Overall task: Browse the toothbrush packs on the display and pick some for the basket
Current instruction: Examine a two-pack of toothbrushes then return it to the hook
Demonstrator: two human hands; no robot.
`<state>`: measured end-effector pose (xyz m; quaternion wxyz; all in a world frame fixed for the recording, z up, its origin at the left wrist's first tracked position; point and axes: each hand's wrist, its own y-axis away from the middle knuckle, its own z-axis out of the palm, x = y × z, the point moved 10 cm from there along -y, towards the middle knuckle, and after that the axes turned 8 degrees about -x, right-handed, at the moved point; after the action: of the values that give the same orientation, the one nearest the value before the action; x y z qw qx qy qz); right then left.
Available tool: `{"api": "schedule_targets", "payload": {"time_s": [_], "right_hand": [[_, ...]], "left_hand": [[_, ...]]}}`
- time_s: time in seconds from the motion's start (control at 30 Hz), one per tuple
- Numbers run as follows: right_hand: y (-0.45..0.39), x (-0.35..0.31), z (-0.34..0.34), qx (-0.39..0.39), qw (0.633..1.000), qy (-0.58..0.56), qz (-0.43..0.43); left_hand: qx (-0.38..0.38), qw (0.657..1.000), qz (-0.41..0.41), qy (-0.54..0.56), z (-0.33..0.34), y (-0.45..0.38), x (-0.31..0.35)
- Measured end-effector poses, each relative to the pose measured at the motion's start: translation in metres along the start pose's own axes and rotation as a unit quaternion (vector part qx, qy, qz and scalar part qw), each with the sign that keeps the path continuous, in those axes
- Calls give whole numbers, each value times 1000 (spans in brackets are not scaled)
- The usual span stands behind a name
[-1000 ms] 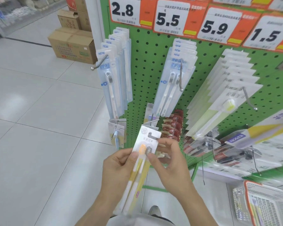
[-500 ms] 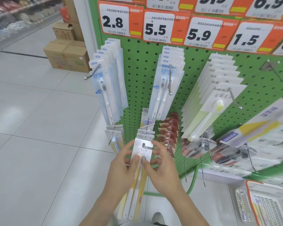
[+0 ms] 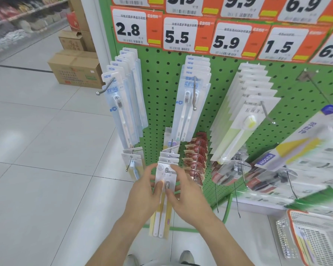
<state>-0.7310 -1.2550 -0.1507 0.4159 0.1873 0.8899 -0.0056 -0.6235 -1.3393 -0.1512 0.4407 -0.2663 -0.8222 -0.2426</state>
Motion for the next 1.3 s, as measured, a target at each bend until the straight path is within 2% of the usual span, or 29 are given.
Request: {"api": "schedule_targets", "payload": {"time_s": [0.33, 0.57, 0.7, 0.8, 0.93, 1.13, 1.3], "right_hand": [[-10, -11, -7, -30, 997, 74, -23], [-17, -7, -18, -11, 994, 101, -29], [-21, -9, -24, 2, 993, 111, -39], [-23, -8, -31, 20, 992, 121, -40], [-30, -14, -41, 61, 991, 108, -59], [-45, -5, -48, 98, 991, 73, -46], [-49, -1, -49, 105, 991, 69, -44]], "left_hand": [[4, 999, 13, -29, -5, -18, 5], [55, 997, 38, -47, -24, -32, 29], [8, 992, 69, -103, -13, -46, 33], [6, 990, 80, -112, -13, -50, 30], [18, 994, 70, -86, -16, -54, 30], [101, 993, 42, -35, -29, -74, 39], [52, 998, -29, 33, -20, -110, 27]]}}
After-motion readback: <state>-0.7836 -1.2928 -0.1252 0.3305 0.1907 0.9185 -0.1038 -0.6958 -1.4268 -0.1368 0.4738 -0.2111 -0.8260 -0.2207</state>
